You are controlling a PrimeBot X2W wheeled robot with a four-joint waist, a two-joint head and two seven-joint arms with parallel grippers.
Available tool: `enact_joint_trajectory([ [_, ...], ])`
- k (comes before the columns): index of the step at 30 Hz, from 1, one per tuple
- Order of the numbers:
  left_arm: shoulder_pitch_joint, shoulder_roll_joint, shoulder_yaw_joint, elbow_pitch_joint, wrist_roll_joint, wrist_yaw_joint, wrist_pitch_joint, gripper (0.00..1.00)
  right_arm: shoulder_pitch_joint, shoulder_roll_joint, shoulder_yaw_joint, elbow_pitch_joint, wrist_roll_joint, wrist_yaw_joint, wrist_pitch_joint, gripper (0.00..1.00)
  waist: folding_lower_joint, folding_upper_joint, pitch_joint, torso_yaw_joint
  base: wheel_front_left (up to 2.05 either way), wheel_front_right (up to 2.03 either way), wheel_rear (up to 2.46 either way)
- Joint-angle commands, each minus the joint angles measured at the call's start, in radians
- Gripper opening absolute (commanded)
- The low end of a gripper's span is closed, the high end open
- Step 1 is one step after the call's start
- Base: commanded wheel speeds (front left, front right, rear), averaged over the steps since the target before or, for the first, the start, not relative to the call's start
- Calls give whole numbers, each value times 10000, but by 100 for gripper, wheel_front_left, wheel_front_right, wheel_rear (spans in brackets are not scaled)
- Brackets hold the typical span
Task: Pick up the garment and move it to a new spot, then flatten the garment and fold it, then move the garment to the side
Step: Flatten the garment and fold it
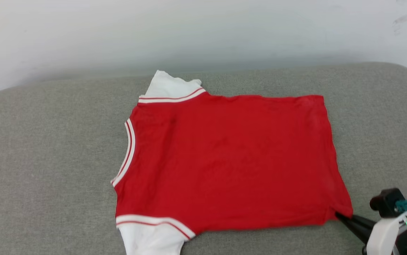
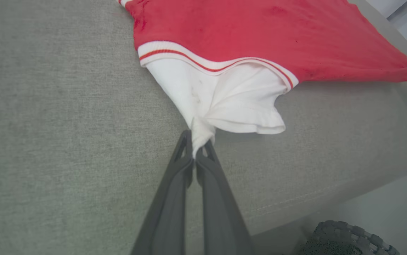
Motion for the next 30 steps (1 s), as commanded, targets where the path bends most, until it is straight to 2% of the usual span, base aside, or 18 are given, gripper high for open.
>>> enact_joint_trajectory([
  [1, 133, 18, -7, -39, -75, 25, -36, 0, 206, -66, -62, -79, 30, -7, 24, 0, 3, 0, -27, 16, 0, 0, 0],
  [6, 489, 149, 168, -159, -177, -18, -52, 0, 928, -418, -654, -702, 49, -7, 407, 0, 3, 0, -47, 66, 0, 0, 0],
  [13, -836, 495, 438, -192, 679, -215, 86, 0, 987, -218, -1960, -1241, -320, -7, 763, 0, 3, 0, 243, 45, 0, 0, 0],
  [19, -2971, 745, 585, -27, 1351, -737, 840, 0, 725, -13, -3224, -1682, -667, -7, 1124, 0, 3, 0, 878, -27, 0, 0, 0],
  [30, -6615, 303, 734, 1597, 1826, -1965, 1975, 0, 80, 690, -4688, -2034, -1428, -7, 2057, 0, 3, 0, 2714, -345, 0, 0, 0],
])
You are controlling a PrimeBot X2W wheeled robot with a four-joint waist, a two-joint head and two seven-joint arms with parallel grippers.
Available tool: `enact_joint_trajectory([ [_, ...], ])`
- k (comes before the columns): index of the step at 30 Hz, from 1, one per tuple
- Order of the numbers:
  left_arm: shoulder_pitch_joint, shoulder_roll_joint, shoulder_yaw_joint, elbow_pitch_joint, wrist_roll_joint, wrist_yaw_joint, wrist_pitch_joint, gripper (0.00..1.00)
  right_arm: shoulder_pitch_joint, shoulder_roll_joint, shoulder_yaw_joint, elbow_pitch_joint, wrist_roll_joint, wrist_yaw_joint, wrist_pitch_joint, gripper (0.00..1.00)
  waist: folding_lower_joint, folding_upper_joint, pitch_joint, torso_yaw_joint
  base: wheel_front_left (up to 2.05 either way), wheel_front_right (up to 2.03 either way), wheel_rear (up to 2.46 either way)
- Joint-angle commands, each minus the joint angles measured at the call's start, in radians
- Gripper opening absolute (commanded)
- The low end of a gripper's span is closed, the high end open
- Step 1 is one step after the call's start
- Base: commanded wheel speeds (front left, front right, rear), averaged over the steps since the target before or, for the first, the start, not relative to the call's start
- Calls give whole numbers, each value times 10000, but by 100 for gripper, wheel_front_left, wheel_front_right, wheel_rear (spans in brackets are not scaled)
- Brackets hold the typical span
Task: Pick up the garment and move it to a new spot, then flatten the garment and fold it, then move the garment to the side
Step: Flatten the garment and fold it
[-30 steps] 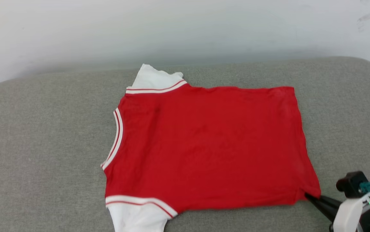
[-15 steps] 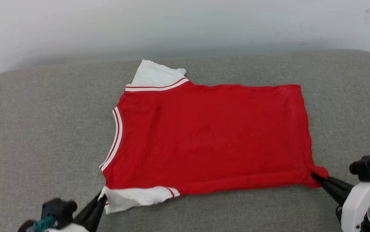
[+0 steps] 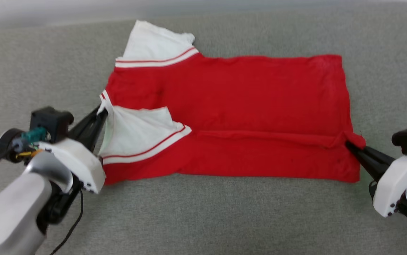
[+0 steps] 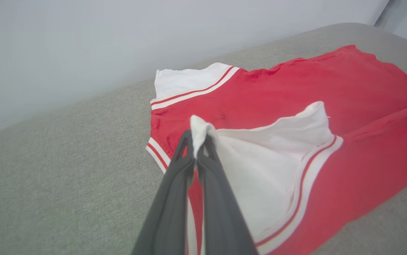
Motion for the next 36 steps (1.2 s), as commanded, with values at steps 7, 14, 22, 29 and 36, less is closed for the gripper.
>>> enact_joint_trajectory([
  [7, -1225, -440, -231, 1572, 175, -545, 379, 0, -773, 442, 26, 269, -336, -7, 465, 0, -1, -1, 1276, -228, 0, 0, 0],
  [14, -1541, -1021, -667, 3431, 113, -1163, 577, 0, -1072, 739, 318, 971, -384, -13, 779, 0, -1, -1, 1472, -239, 0, 0, 0],
  [22, -1713, -1187, -794, 4118, -63, -1580, 714, 100, -1000, 679, 196, 726, -249, -7, 411, 100, -1, -1, 510, -91, 0, 0, 0],
  [29, -2430, -465, -721, 3170, -281, -1704, 2127, 100, -554, 515, -277, 303, -394, -7, 377, 100, -1, -1, -216, 111, 0, 0, 0],
  [36, -3056, 293, -971, 1937, -1546, -2084, 5520, 100, -136, 497, -613, -79, -503, -7, 712, 100, -1, -1, -341, 155, 0, 0, 0],
])
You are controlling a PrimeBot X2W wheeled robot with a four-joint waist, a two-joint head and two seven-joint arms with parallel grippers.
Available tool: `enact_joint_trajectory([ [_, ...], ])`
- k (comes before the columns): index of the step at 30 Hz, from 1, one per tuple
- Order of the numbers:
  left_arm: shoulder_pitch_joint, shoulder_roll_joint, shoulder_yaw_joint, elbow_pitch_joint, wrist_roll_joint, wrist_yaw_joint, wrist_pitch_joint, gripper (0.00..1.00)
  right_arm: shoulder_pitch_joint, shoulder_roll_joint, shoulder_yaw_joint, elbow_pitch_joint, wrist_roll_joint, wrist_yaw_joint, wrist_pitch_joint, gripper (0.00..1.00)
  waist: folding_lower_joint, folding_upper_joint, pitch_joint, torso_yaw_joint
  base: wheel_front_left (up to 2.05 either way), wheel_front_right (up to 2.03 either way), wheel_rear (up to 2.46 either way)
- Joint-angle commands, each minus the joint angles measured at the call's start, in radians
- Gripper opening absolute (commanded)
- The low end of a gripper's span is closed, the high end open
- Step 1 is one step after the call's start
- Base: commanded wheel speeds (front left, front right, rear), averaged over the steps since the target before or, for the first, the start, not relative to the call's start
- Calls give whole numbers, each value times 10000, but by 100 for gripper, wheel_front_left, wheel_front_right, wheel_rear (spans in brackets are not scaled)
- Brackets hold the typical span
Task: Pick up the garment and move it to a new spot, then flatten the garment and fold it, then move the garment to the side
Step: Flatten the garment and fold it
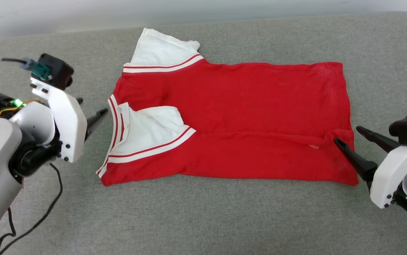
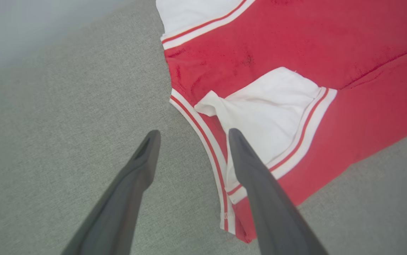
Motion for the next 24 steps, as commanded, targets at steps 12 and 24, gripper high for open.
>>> enact_joint_trajectory([
  [12, 198, 409, -1030, -327, -962, -62, 3373, 100, -120, 179, 146, -503, -12, -7, 610, 100, 0, 0, 384, -447, 0, 0, 0],
  [24, 944, 26, -1758, 686, -972, -385, 3278, 0, -1137, -155, 208, -644, 34, -9, 833, 100, 0, 0, 373, -785, 0, 0, 0],
])
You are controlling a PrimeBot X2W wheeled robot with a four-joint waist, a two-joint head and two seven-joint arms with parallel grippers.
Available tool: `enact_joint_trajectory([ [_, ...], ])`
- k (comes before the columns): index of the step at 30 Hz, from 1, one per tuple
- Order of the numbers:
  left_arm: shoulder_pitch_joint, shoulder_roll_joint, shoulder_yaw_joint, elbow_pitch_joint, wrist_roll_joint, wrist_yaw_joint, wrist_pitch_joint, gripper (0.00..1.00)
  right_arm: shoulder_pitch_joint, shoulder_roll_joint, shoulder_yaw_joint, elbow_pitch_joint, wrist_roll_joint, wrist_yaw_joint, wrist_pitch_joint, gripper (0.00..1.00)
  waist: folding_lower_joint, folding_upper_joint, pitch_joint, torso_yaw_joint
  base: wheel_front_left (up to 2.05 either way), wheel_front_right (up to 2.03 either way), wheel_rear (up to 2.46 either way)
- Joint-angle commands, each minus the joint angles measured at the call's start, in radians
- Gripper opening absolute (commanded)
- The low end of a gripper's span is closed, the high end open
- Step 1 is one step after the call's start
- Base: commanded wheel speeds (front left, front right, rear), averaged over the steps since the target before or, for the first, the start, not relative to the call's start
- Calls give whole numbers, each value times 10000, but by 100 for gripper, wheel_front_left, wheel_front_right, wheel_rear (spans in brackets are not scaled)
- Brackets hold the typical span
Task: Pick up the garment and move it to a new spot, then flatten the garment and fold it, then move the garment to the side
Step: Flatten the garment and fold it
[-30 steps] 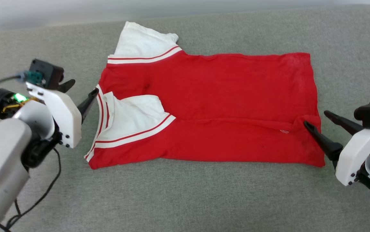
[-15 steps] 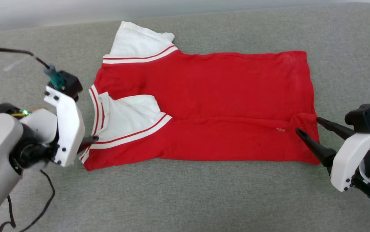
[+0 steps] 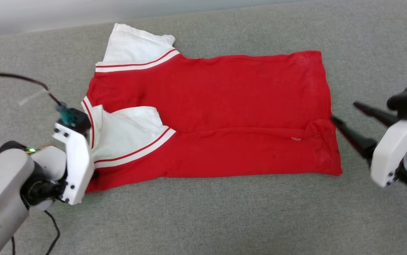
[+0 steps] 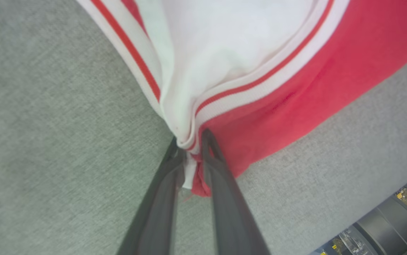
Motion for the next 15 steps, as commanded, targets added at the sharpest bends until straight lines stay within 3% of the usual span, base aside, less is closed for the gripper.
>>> enact_joint_trajectory([
  [1, 245, -195, -253, 62, 78, -87, -96, 0, -326, -187, -6, -109, 8, -9, 167, 100, 1, -1, -91, 26, 0, 0, 0],
  [6, -39, 70, -249, -260, 272, -201, -377, 0, -1096, -795, 143, -367, 141, -9, 1267, 100, 1, -1, -333, 107, 0, 0, 0],
  [11, -117, 224, -201, -707, 260, -235, -596, 0, -1704, -1285, 905, -368, 866, -9, 3569, 100, 1, -1, -461, 170, 0, 0, 0],
  [15, -187, 269, -176, -966, 327, -193, -668, 0, -2025, -1119, 1416, 213, 1448, -9, 5178, 100, 1, -1, -433, 255, 0, 0, 0],
])
